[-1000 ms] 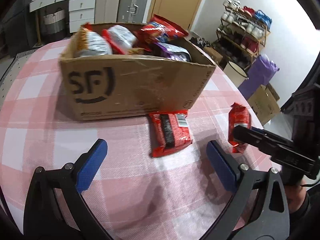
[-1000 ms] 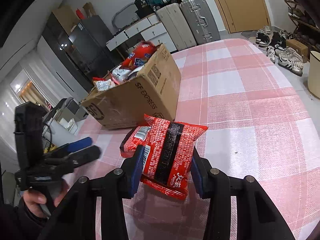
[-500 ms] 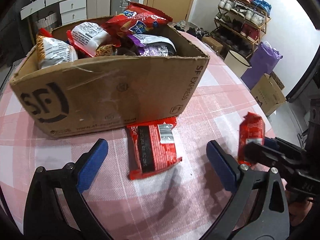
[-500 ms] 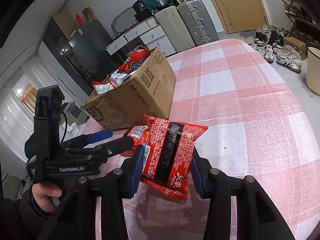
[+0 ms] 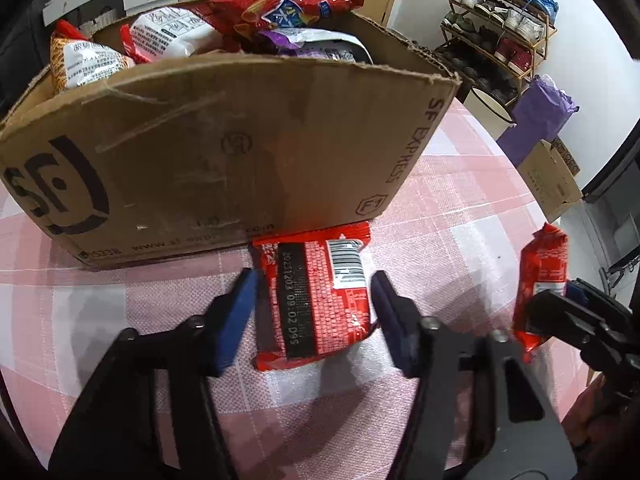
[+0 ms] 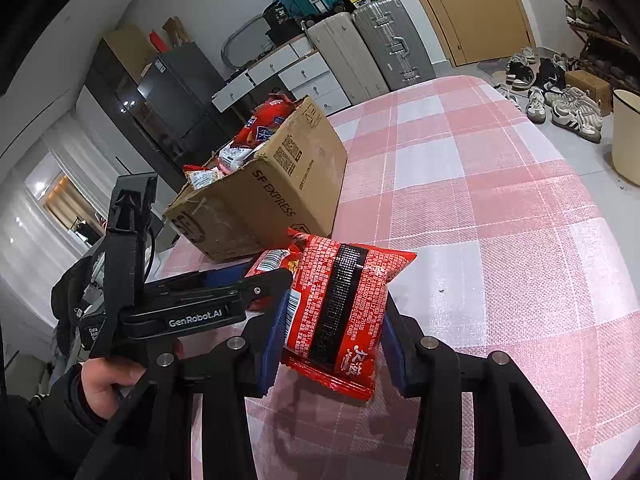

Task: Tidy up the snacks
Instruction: 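Close the left gripper on the other red wafer pack while the right gripper holds its pack, then carry both wafer packs over the box with the left and right grippers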

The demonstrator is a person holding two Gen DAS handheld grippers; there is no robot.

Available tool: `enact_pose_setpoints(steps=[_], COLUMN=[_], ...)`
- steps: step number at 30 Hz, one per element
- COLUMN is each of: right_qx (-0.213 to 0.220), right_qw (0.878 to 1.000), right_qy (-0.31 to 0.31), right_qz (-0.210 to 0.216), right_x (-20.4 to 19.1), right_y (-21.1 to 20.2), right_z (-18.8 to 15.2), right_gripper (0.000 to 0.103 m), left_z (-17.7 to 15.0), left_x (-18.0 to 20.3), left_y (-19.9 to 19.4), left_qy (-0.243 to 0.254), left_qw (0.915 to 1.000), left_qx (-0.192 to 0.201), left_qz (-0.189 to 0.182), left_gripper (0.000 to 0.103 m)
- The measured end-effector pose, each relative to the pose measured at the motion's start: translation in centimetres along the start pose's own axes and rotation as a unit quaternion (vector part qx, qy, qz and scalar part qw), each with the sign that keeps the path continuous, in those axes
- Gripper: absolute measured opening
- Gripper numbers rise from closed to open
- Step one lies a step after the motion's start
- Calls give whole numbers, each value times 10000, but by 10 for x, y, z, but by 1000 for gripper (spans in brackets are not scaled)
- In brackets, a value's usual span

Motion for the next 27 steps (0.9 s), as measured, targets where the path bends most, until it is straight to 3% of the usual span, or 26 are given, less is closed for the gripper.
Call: enact_pose_setpoints(steps=[2,13,27], right_qx=[11,29,159], right_qw=[10000,9999,9991], right_qy=[14,-121,-399], right_qz=[-8,-57,-19], right_x=[1,-14,-50], right_y=[-1,-12,-32], right_z=[0,-3,-2], right_gripper=[44,44,44], left_z=[2,-5,-17], left_x=[0,1,-25], left_y=[1,-23,-94], left_qy=[6,65,-66], left_qw=[10000,9996,9976], left_qx=[-5,220,632], left_qz=[-25,-153,-258], left_gripper=[42,41,41])
Point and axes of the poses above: each gripper's, at about its wrist camera, not at the fingertips, and y roughly the way its jaws point, x to its right, z to its top, the point moved 1 cm from there along y, roughly the way its jaws point, and after that the axes turned 1 degree about -y, right-handed, at the moved point
